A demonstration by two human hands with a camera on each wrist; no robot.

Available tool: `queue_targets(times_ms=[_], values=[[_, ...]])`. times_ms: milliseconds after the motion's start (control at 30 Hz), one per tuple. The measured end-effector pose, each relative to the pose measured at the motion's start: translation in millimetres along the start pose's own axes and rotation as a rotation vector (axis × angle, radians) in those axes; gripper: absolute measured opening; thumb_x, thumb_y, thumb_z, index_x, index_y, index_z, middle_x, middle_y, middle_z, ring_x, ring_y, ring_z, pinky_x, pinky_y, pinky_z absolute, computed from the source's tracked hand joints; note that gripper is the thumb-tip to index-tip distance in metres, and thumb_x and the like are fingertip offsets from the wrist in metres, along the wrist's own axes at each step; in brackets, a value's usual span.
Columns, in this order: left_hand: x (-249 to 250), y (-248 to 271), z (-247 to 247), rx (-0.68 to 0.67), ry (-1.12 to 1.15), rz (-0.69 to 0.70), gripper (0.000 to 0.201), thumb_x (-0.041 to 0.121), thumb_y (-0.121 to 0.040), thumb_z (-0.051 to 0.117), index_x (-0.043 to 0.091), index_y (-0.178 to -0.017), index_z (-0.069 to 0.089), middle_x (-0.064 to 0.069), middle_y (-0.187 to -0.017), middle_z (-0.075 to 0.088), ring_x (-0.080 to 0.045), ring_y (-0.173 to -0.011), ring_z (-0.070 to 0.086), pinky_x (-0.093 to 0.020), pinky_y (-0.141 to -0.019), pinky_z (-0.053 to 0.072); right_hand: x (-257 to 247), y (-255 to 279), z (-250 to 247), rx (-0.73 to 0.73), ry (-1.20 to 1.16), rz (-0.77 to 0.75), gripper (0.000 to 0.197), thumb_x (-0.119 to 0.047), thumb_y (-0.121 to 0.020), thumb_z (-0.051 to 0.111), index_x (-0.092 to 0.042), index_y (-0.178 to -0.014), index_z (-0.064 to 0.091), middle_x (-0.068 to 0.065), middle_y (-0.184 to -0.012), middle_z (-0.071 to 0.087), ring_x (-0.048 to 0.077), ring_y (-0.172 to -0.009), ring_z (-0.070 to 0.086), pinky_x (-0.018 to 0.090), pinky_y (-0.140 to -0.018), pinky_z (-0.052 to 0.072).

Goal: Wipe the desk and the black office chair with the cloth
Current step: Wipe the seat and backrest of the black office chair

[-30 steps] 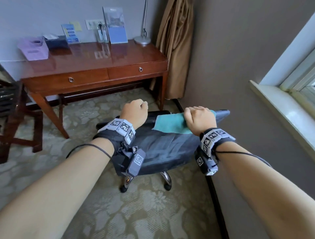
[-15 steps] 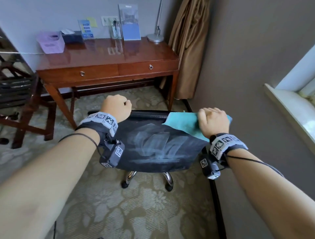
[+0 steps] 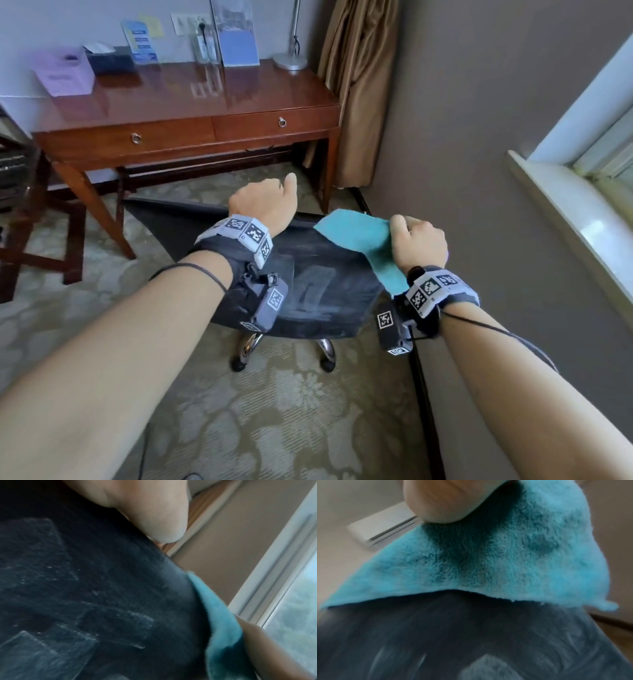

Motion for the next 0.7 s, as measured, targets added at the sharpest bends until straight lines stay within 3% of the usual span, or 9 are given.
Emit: queue_targets(times_ms=[67,167,233,300,400,467,567,700], values=[[0.8,2.2,1.1,-0.002,-0.067,0.023,0.066,0.051,-0.098,0.013,0.012,-0.08,0.063,-0.009,-0.076,0.06,-0.03,-0.074,0.055,-0.034,-0.069,0.038,20.3,-5.1,-5.3,-0.095,-0.168,0.218,0.036,-0.034,-0.094,0.034,-0.011,-0.075,0.055,0.016,-0.088,0.06,0.031,-0.087,0.046,0.033,-0.076,0.033],[5.4,9.0,-0.5,-0.008,-0.118,0.021,0.066,0.052,-0.099,0.012,0.014,-0.076,0.061,-0.005,-0.068,0.051,-0.028,-0.069,0.049,-0.033,-0.065,0.035,20.3,-3.1,3.1,-0.18,-0.122,0.253,0.018,-0.016,-0.096,0.032,-0.008,-0.097,0.048,0.024,-0.109,0.055,0.03,-0.091,0.045,0.032,-0.082,0.033],[3.9,10.3,-2.1,0.0,-0.131,0.027,0.066,0.051,-0.1,0.012,0.013,-0.073,0.058,-0.005,-0.065,0.049,-0.028,-0.067,0.048,-0.034,-0.065,0.034,8.1,-0.4,5.7,-0.136,-0.096,0.219,0.017,-0.014,-0.094,0.033,-0.008,-0.09,0.049,0.023,-0.104,0.057,0.035,-0.093,0.05,0.035,-0.084,0.038],[2.4,10.7,-1.9,-0.009,-0.139,0.037,0.066,0.05,-0.101,0.012,0.013,-0.074,0.059,-0.006,-0.067,0.052,-0.028,-0.067,0.048,-0.034,-0.065,0.034,-14.4,7.8,3.4,-0.07,-0.067,0.104,0.025,-0.026,-0.091,0.037,-0.014,-0.075,0.052,0.017,-0.092,0.061,0.035,-0.088,0.051,0.034,-0.079,0.039],[6.5,11.8,0.5,-0.01,-0.161,0.058,0.066,0.05,-0.101,0.013,0.012,-0.078,0.063,-0.008,-0.076,0.06,-0.029,-0.071,0.052,-0.034,-0.066,0.035,-57.8,28.7,16.1,-0.033,0.229,-0.29,0.033,-0.033,-0.096,0.033,-0.02,-0.076,0.056,0.009,-0.088,0.067,0.033,-0.085,0.058,0.035,-0.077,0.039],[4.9,11.8,-0.8,-0.023,-0.155,0.06,0.067,0.05,-0.101,0.014,0.011,-0.084,0.065,-0.01,-0.083,0.065,-0.031,-0.079,0.059,-0.034,-0.068,0.035,-78.5,38.0,27.7,0.055,0.292,-0.445,0.043,-0.033,-0.096,0.026,-0.018,-0.075,0.06,0.007,-0.084,0.07,0.032,-0.08,0.062,0.037,-0.076,0.04],[-0.4,5.0,-3.1,-0.047,-0.152,0.042,0.065,0.048,-0.1,0.014,0.009,-0.09,0.065,-0.01,-0.082,0.061,-0.031,-0.081,0.058,-0.035,-0.068,0.036,-71.6,28.8,26.9,0.009,0.315,-0.471,0.044,-0.034,-0.089,0.015,-0.021,-0.068,0.052,0.007,-0.076,0.068,0.033,-0.07,0.061,0.033,-0.06,0.034],[5.6,5.9,-3.9,-0.105,-0.147,0.016,0.061,0.045,-0.101,0.013,0.009,-0.081,0.059,-0.009,-0.077,0.055,-0.027,-0.073,0.049,-0.035,-0.069,0.035,-18.7,13.5,8.9,0.083,0.155,-0.22,0.04,-0.035,-0.084,0.024,-0.012,-0.062,0.05,0.015,-0.071,0.063,0.037,-0.071,0.056,0.031,-0.06,0.032]])
Point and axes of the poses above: each hand's wrist, its own y-axis away from the middle knuckle, its own z-axis out of the palm, x = y × z, the point moved 1 cm from there along -y, towards the middle knuckle
